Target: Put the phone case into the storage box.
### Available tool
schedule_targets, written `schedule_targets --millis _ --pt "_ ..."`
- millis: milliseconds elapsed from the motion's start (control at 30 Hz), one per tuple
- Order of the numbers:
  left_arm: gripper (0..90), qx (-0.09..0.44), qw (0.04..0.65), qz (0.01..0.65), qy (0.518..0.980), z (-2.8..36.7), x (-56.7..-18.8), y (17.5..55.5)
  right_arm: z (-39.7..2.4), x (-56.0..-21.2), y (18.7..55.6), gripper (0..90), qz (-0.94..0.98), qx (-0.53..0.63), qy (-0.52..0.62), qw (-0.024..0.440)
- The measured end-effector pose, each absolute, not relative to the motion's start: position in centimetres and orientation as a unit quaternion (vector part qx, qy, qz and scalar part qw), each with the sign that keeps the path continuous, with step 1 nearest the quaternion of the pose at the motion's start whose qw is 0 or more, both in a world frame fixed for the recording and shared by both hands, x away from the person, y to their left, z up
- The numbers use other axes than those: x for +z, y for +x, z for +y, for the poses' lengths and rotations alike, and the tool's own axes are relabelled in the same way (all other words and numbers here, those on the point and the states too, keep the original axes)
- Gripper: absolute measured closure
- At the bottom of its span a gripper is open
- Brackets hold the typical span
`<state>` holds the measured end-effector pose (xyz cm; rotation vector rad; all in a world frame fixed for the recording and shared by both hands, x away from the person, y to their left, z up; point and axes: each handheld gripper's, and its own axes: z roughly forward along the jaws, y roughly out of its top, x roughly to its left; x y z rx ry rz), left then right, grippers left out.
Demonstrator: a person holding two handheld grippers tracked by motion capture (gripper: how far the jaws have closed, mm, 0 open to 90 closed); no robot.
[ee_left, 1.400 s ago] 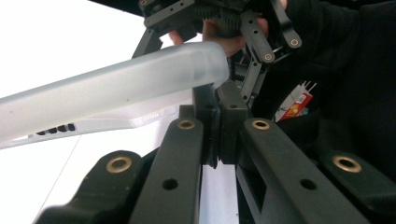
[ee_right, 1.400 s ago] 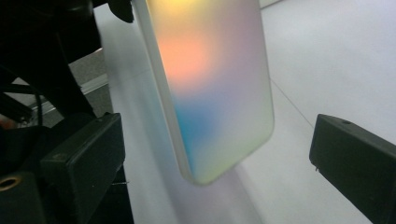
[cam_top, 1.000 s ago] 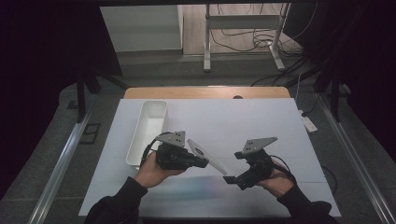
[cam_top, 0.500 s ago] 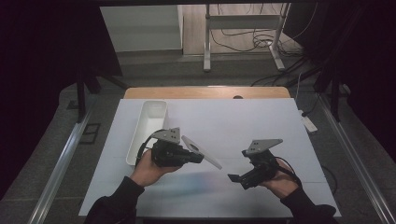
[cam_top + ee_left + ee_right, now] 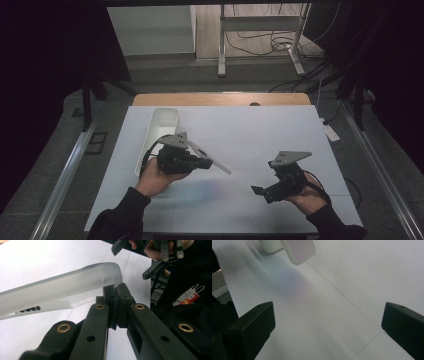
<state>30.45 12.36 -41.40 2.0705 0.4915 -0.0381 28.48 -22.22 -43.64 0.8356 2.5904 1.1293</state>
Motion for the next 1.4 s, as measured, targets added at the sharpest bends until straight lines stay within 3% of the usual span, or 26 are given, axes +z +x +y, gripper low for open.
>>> schedule_targets --millis 433,1400 --pt "88.3 0.003 0.468 0.228 0.854 13.3 -41.2 31.2 -24.2 -43.8 27.9 0.0 0.867 0.367 0.312 0.128" --pt "88.2 0.054 0.44 0.294 0.847 16.6 -38.9 33.3 -28.6 -44.1 26.7 0.0 0.843 0.364 0.367 0.144"
